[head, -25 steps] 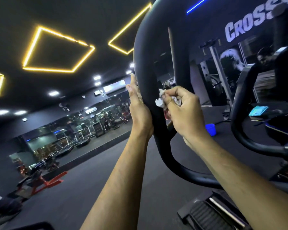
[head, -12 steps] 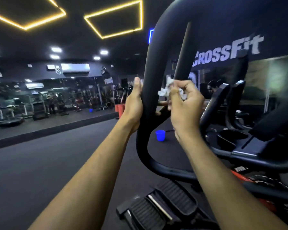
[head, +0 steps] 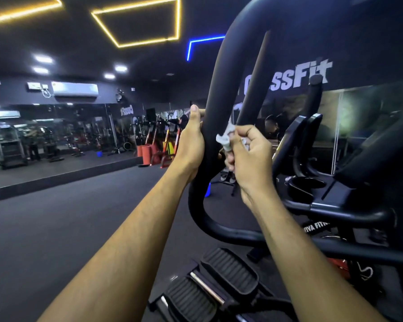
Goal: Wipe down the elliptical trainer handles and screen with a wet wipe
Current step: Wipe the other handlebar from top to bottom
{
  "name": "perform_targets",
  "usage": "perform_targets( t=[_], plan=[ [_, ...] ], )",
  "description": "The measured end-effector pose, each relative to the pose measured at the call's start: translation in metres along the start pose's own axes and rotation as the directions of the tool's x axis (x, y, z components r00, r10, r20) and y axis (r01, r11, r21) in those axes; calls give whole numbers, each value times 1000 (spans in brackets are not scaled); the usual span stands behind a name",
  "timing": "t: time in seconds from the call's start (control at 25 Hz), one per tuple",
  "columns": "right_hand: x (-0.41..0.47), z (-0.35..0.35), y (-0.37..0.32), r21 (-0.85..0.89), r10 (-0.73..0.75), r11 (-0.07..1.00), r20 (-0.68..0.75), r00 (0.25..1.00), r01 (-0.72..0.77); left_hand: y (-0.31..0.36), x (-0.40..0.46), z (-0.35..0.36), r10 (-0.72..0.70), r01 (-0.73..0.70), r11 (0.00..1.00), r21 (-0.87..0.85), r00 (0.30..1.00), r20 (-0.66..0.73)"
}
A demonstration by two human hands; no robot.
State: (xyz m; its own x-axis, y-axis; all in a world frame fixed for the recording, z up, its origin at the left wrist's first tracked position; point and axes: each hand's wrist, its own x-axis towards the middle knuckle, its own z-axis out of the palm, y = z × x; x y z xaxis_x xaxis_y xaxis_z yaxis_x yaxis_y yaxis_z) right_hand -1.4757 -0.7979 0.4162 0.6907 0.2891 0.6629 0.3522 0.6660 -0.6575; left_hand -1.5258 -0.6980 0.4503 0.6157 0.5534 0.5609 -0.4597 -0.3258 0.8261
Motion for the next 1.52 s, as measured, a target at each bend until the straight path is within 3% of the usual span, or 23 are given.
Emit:
perform_targets(
  t=[0.08,0.2,0.36,0.48,0.64,0.8,0.96,1.12,1.36,1.52],
  plan=[
    [1,-6,1,14,53,998,13,998,-54,-2,2,-1,44,-44,999,4,999,-11],
    [7,4,-3,76,6,997,-42,999,-3,-6,3,1,91,-92,995,-30,996,-16],
    [6,-10,1,53,64,996,49,997,-67,-14,6,0,160,-161,987,-1,983,-87],
    [5,-10,6,93,82,992,6,997,-82,-15,6,0,168,-165,986,38,976,-140],
    [-10,-7,20,-14,95,995,34,995,-94,-19,8,-2,163,-157,986,47,973,-162],
    [-3,-7,17,89,99,991,30,995,-101,-22,6,-3,158,-150,987,54,969,-193],
    [-10,-13,20,-184,23,983,42,999,-15,-23,6,-3,143,-133,989,64,971,-191],
    [-13,-5,27,-67,121,990,-29,992,-122,-24,6,-2,143,-137,990,42,970,-199],
    [-36,-13,55,-392,-51,919,-24,998,37,-29,10,-3,160,-163,987,-2,970,-183],
    [-40,-14,58,-478,-28,877,43,999,45,-30,10,-3,162,-162,987,16,970,-179]
  ],
)
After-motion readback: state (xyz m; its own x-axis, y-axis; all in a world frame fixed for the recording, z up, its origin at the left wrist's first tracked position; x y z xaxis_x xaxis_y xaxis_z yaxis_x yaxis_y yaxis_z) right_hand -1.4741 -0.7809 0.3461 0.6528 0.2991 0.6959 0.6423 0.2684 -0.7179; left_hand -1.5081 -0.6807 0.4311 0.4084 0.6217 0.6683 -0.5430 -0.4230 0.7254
